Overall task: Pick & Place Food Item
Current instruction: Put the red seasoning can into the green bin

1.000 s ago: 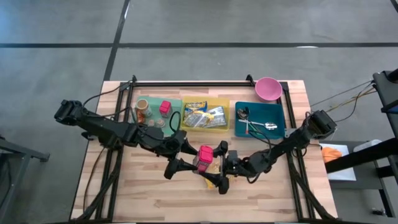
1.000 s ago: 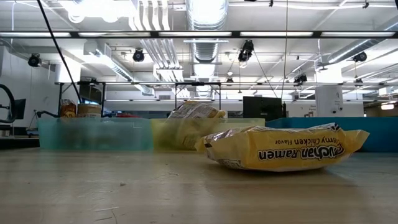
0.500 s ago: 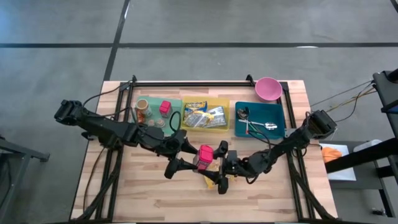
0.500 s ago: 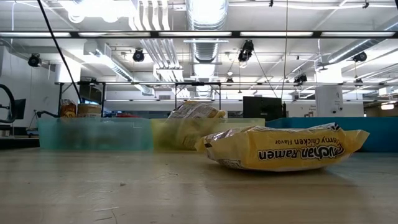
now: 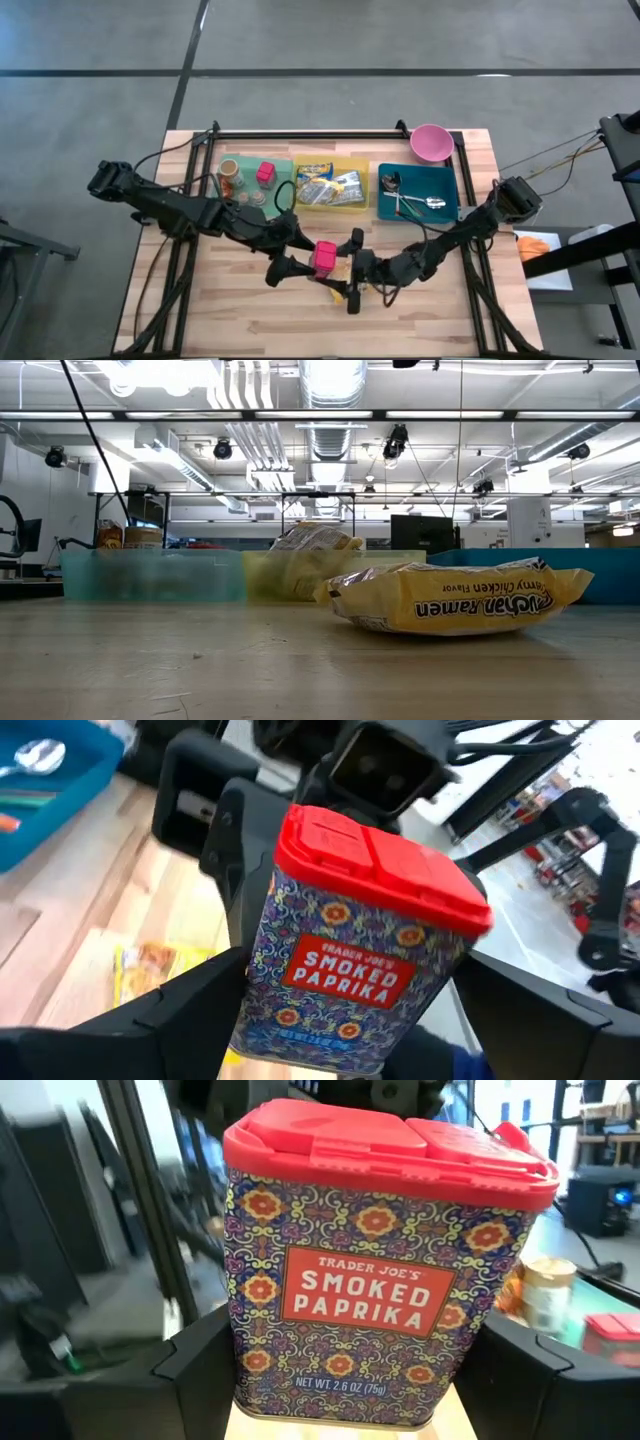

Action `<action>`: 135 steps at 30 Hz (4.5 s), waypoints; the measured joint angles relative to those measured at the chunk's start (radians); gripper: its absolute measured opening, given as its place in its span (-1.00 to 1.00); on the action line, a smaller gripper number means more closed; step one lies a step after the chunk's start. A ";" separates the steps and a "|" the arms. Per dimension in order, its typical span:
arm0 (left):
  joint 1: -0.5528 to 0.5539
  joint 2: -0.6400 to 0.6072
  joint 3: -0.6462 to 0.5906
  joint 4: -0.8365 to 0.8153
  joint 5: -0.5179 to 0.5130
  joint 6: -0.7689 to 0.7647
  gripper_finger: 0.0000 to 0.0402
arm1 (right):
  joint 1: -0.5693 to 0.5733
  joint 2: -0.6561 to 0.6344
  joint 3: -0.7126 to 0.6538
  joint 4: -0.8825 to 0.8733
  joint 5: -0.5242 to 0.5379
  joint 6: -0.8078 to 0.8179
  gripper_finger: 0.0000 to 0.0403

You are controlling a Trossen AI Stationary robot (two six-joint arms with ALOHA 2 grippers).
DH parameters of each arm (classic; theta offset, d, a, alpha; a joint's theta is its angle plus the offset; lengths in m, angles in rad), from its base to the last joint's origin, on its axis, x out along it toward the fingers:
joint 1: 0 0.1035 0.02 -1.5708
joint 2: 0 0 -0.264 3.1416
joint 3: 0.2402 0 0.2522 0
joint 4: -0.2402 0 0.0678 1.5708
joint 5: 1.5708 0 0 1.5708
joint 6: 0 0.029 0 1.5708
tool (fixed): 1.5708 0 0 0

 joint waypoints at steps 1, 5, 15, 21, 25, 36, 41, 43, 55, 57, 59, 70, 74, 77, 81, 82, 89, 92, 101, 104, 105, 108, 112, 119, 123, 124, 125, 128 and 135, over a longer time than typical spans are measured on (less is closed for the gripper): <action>0.000 0.000 0.000 -0.011 0.000 -0.007 0.76 | 0.000 -0.001 0.012 -0.048 0.004 -0.002 0.42; 0.000 -0.004 0.001 -0.096 -0.016 -0.060 0.77 | 0.001 -0.005 0.078 -0.333 0.060 0.005 0.42; 0.000 0.002 -0.001 -0.226 -0.266 -0.298 0.78 | 0.007 0.110 0.299 -0.965 0.230 0.106 0.42; 0.001 0.065 -0.001 -0.245 -0.293 -0.386 0.78 | -0.005 0.235 0.477 -1.090 0.255 0.064 0.42; 0.001 0.107 -0.001 -0.263 -0.290 -0.404 0.78 | -0.008 0.324 0.596 -1.244 0.332 0.064 0.42; -0.007 0.121 -0.001 -0.336 -0.321 -0.437 0.78 | -0.029 0.406 0.745 -1.402 0.388 0.150 0.42; -0.008 0.121 -0.001 -0.342 -0.341 -0.438 0.78 | -0.037 0.400 0.744 -1.410 0.388 0.164 0.42; -0.008 0.121 -0.001 -0.349 -0.341 -0.438 0.78 | -0.040 0.400 0.744 -1.412 0.388 0.165 0.42; -0.008 0.121 0.001 -0.382 -0.363 -0.437 0.32 | -0.046 0.400 0.746 -1.424 0.383 0.170 0.42; -0.008 0.121 0.001 -0.382 -0.357 -0.435 0.17 | -0.047 0.400 0.746 -1.426 0.380 0.171 0.42; -0.008 0.121 0.001 -0.382 -0.344 -0.425 0.05 | -0.047 0.400 0.746 -1.425 0.379 0.172 0.42; -0.008 0.123 0.001 -0.416 -0.309 -0.399 0.05 | -0.049 0.394 0.748 -1.424 0.326 0.176 0.91; -0.008 0.108 0.004 -0.453 -0.314 -0.400 0.05 | -0.052 0.395 0.748 -1.426 0.323 0.176 0.79; -0.004 0.090 0.006 -0.511 -0.326 -0.400 0.05 | -0.052 0.395 0.748 -1.427 0.323 0.174 0.67; 0.003 0.042 0.021 -0.619 -0.369 -0.404 0.05 | -0.051 0.395 0.748 -1.468 0.339 0.230 0.54; 0.005 0.029 0.025 -0.651 -0.378 -0.410 0.05 | -0.051 0.395 0.748 -1.490 0.349 0.254 0.50; 0.060 -0.072 0.019 -0.817 -0.400 -0.427 0.05 | -0.051 0.388 0.748 -1.634 0.327 0.413 0.24; 0.125 -0.086 0.012 -0.849 -0.397 -0.418 0.05 | -0.051 0.367 0.747 -1.697 0.289 0.483 0.07; 0.365 -0.069 0.009 -0.857 -0.309 -0.245 0.05 | 0.004 0.286 0.745 -1.849 0.231 0.592 -0.68; 0.436 -0.063 -0.002 -0.858 -0.267 -0.226 0.05 | 0.038 0.256 0.730 -1.890 0.232 0.614 -0.91; 0.458 -0.056 -0.006 -0.866 -0.239 -0.220 0.05 | 0.050 0.243 0.720 -1.902 0.233 0.634 -0.92; 0.506 -0.027 -0.015 -0.857 -0.164 -0.201 0.05 | 0.084 0.185 0.673 -1.911 0.233 0.684 -0.92; 0.533 0.030 -0.015 -0.857 -0.156 -0.168 0.05 | 0.126 0.090 0.578 -1.889 0.239 0.743 -0.91; 0.589 0.113 -0.014 -0.839 -0.159 -0.138 0.05 | 0.163 -0.125 0.294 -1.474 0.220 0.588 -0.91; 0.632 0.136 -0.013 -0.842 -0.159 -0.136 0.05 | 0.161 -0.239 0.106 -1.136 0.125 0.398 -0.91; 0.641 0.142 -0.013 -0.843 -0.158 -0.131 0.05 | 0.157 -0.265 0.063 -1.067 0.103 0.367 -0.91; 0.648 0.148 -0.013 -0.844 -0.152 -0.128 0.05 | 0.153 -0.291 0.027 -1.005 0.085 0.347 -0.91; 0.664 0.172 -0.013 -0.844 -0.125 -0.112 0.05 | 0.141 -0.365 -0.069 -0.886 0.055 0.335 -0.91; 0.680 0.262 -0.011 -0.844 -0.072 -0.083 0.05 | 0.111 -0.447 -0.201 -0.727 -0.002 0.344 -0.91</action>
